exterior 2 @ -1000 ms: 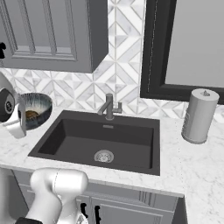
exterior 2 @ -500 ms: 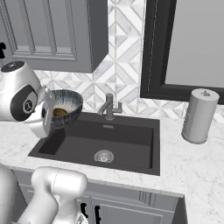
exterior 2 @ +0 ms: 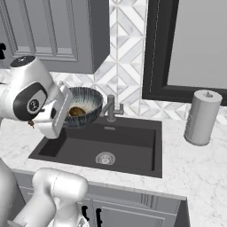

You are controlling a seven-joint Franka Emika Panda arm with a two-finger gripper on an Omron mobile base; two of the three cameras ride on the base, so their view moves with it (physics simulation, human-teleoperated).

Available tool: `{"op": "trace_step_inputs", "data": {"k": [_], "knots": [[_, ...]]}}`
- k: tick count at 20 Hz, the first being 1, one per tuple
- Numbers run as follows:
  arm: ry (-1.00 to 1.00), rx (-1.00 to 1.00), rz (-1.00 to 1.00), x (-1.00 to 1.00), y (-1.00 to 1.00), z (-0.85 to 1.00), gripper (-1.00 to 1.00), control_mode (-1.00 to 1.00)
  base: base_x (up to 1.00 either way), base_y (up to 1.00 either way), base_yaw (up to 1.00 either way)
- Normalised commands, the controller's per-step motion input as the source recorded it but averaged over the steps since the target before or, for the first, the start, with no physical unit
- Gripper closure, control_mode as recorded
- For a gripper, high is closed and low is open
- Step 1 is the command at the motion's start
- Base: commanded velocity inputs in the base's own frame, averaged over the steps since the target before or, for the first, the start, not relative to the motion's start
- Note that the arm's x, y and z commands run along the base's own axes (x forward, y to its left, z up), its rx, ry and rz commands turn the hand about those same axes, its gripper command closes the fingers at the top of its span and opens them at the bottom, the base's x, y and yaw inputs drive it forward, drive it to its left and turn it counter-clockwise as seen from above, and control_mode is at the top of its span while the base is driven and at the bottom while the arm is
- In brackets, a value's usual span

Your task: Pick the mushroom from the sink and place it in the bowl. Then pick the bowl and place it in the microwave. Then close the microwave door and press the start button.

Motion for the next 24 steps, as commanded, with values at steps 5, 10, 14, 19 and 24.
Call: {"op": "trace_step_inputs", "data": {"k": [5, 10, 14, 19, 24], "knots": [[-0.14, 0.0, 0.0, -0.37, -0.04, 0.1, 1.0, -1.0, 0.0, 0.0, 0.0], [-0.13, 0.0, 0.0, -0.46, -0.01, 0.29, 1.0, -1.0, 0.0, 0.0, 0.0], [0.0, 0.0, 0.0, -0.12, 0.0, 0.02, 1.0, 1.0, -0.54, -0.08, 0.0], [0.0, 0.0, 0.0, 0.0, 0.0, 0.0, 1.0, 1.0, -0.97, 0.42, -0.17], [0.0, 0.0, 0.0, 0.0, 0.0, 0.0, 1.0, 1.0, -1.0, 0.88, 0.02]]}}
